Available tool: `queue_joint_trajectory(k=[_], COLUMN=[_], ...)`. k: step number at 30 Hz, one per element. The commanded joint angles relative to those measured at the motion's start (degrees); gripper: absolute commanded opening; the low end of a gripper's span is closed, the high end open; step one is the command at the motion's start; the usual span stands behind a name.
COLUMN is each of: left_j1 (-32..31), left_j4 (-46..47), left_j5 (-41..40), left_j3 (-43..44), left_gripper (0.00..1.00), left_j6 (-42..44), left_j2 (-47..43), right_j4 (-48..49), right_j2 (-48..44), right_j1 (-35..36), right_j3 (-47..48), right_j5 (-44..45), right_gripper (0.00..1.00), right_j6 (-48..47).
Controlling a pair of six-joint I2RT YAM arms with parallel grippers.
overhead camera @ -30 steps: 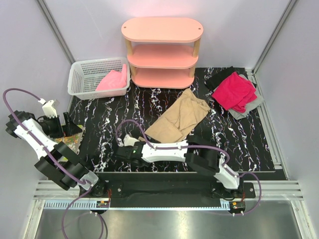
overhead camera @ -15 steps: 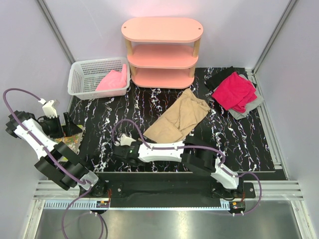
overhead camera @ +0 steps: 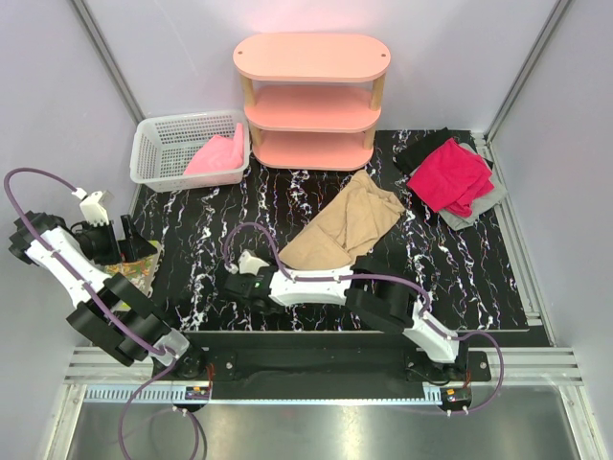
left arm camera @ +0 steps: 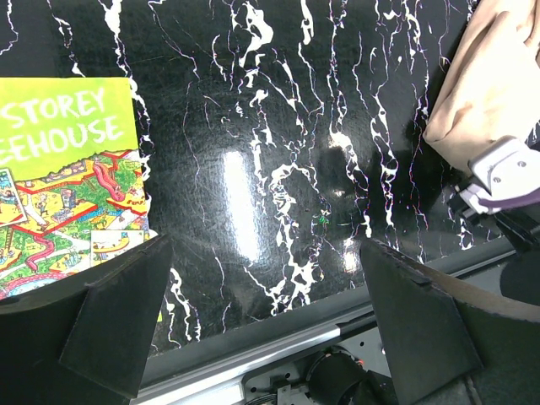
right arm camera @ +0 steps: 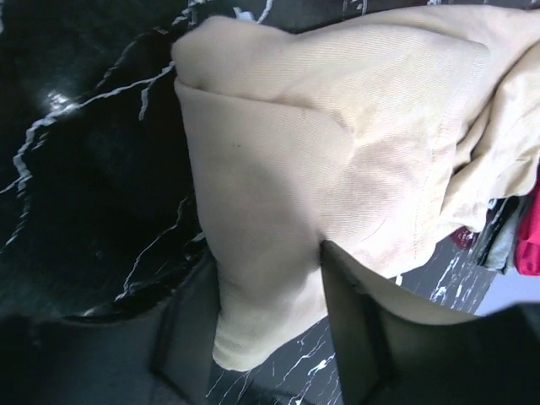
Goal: Fold and stack the t-shirts
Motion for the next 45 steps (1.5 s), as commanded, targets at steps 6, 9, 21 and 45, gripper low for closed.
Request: queue_joint_trajectory(k=[6,9,21,45], left_j1=[0.0,0.0,0.0,0.0], left_j4=[-0.9,-0.9,-1.2,-1.9], left_j5=[1.7,1.6,2.6,3.5], left_j3=[2.8,3.0,3.2,4.4], left_gripper=[0.99,0.99,0.99,0.99], left_j6=[1.4,1.5,1.5,1.4], left_j2=[-0.8,-0.8,-0.3,0.5], right_j4=[1.1,-0.7,-9.2,5.5], right_j2=[4.2,1.3,-9.6,-33.2], right_j1=[-1.3,-1.2,3.7,-18.2], right_j3=[-0.4,1.8,16.4,-7.9], right_j5=[-3.4,-6.8,-20.4,-41.7], right_gripper=[0.09,0.0,0.0,0.0], right_j6=[2.6,3.3,8.2,10.0])
